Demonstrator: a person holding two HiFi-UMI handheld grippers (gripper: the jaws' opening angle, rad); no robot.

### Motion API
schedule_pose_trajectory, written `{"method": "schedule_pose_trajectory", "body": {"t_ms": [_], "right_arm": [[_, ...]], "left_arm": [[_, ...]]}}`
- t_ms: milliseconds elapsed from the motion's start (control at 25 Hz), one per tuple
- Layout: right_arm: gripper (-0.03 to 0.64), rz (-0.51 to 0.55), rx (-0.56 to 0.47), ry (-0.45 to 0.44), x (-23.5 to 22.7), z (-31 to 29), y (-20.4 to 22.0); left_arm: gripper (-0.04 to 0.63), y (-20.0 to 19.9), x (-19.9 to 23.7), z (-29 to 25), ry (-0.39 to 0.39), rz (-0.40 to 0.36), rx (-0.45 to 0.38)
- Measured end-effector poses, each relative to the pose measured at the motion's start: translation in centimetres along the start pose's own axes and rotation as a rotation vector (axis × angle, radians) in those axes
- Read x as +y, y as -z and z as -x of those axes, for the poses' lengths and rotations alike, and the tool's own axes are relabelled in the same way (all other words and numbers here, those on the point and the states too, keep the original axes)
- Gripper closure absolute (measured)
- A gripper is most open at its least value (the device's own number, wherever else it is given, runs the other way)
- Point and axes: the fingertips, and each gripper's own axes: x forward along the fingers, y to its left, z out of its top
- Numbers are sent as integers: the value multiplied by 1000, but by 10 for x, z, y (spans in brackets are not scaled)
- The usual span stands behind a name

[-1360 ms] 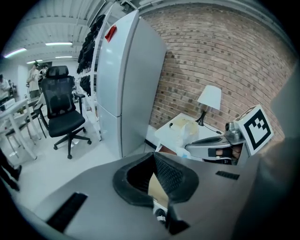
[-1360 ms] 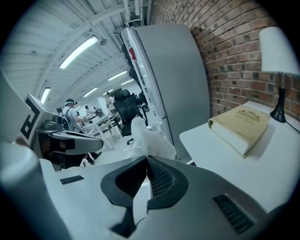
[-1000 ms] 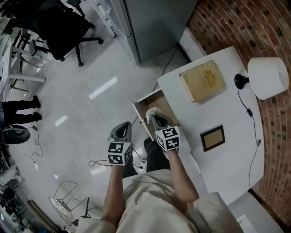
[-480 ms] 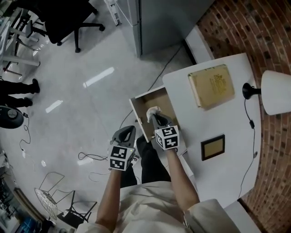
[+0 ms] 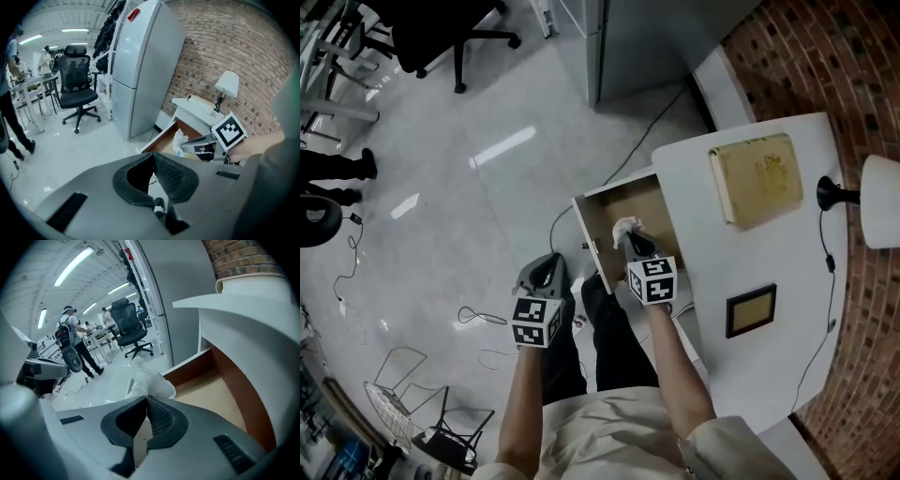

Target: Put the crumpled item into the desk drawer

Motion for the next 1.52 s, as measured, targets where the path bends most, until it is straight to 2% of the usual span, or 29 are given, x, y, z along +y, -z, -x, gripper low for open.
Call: {"method": "schedule_pose_trajectory", "body": {"t_ms": [200,320,640,1000,1320,1520], "right_arm": [[589,-28,14,31,-14,-19,14],[589,-39,27,46,-19,-30,23],[589,-68,81,82,-36,-61,48],[588,-37,139,113,-53,-97,62],[588,2,180,135,-61,-122,69],[588,25,197,146,-58,-129,76]], "left_arm": [[580,15,-1,-21,22,-22,11],[580,27,-9,-34,62,-25,20],[580,33,-26,-64,135,-63,10],[580,43,-26,-85,153,-61,4],[580,70,-19,-94,153,-51,24],[580,72,-12,-97,160,-41,4]]}}
